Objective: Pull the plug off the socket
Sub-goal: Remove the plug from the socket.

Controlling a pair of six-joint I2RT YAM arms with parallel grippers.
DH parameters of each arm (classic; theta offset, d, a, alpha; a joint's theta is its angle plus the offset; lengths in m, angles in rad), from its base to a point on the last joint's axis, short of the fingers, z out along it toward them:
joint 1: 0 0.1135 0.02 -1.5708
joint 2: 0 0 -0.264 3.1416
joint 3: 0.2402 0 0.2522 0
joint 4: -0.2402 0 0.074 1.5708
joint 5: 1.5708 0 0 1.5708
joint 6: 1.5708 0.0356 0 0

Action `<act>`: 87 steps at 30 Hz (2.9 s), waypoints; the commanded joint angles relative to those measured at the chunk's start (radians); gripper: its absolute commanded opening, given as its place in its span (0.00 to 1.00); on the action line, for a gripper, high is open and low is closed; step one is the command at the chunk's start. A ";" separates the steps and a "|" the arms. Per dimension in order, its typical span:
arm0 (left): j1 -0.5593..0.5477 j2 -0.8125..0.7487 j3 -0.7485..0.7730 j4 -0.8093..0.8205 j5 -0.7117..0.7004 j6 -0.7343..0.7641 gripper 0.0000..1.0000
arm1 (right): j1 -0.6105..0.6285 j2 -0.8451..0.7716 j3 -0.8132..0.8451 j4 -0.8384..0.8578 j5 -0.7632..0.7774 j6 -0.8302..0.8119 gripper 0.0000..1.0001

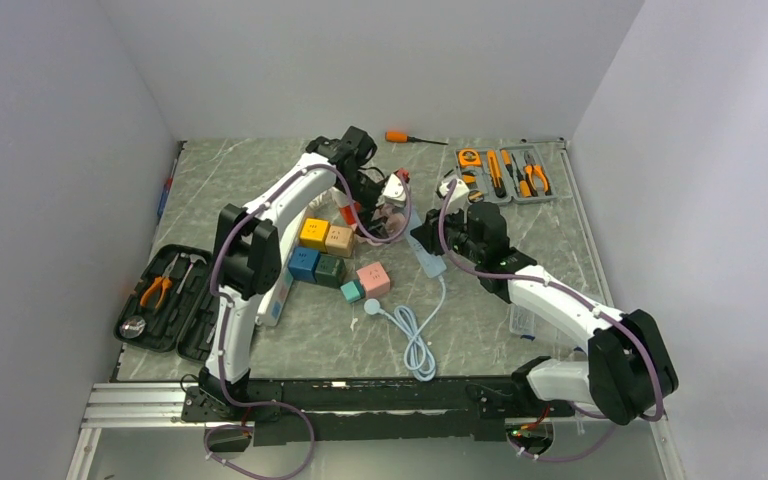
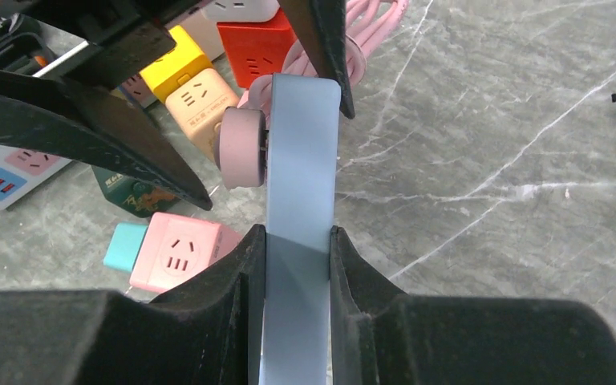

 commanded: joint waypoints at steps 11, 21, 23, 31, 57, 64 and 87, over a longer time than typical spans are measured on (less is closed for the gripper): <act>0.015 0.067 0.145 -0.234 0.095 0.122 0.52 | 0.024 -0.051 0.079 0.193 0.062 -0.089 0.00; 0.040 0.049 0.139 -0.302 0.162 0.093 0.52 | 0.024 -0.054 0.092 0.226 0.106 -0.086 0.00; 0.047 0.044 0.150 -0.291 0.186 0.063 0.46 | 0.024 -0.042 0.090 0.226 0.106 -0.080 0.00; 0.078 -0.015 0.158 -0.135 0.284 -0.114 0.35 | 0.024 0.081 0.205 0.055 -0.098 -0.089 0.78; 0.092 -0.080 0.088 -0.226 0.249 0.054 0.40 | -0.277 0.333 0.098 -0.030 -0.311 0.169 1.00; 0.093 -0.121 0.027 -0.218 0.259 0.058 0.47 | -0.292 0.497 0.088 0.077 -0.454 0.217 0.99; 0.070 -0.077 0.016 0.013 0.253 -0.165 0.99 | -0.231 0.211 0.134 0.289 -0.443 0.145 0.00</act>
